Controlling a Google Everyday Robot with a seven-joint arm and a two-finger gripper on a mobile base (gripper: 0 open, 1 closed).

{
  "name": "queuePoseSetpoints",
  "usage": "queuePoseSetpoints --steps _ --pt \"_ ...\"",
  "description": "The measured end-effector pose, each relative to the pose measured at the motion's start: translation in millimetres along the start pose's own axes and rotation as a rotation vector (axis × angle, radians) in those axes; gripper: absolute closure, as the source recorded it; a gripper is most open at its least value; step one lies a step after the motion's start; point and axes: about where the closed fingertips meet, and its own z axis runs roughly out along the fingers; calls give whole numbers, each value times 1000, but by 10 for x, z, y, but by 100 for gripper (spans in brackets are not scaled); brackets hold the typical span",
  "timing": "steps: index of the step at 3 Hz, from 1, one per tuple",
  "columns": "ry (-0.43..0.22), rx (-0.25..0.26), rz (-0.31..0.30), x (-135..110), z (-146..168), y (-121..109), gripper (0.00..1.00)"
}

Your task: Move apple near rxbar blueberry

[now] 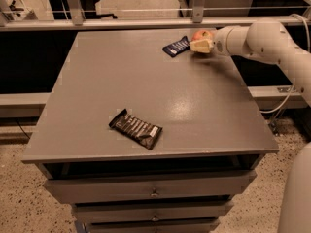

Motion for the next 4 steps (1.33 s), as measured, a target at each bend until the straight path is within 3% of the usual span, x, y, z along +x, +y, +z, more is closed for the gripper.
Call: queuePoseSetpoints --steps 3,4 --pt "-42 -85 50 58 292 123 11" --pt "-46 -98 52 16 221 169 0"
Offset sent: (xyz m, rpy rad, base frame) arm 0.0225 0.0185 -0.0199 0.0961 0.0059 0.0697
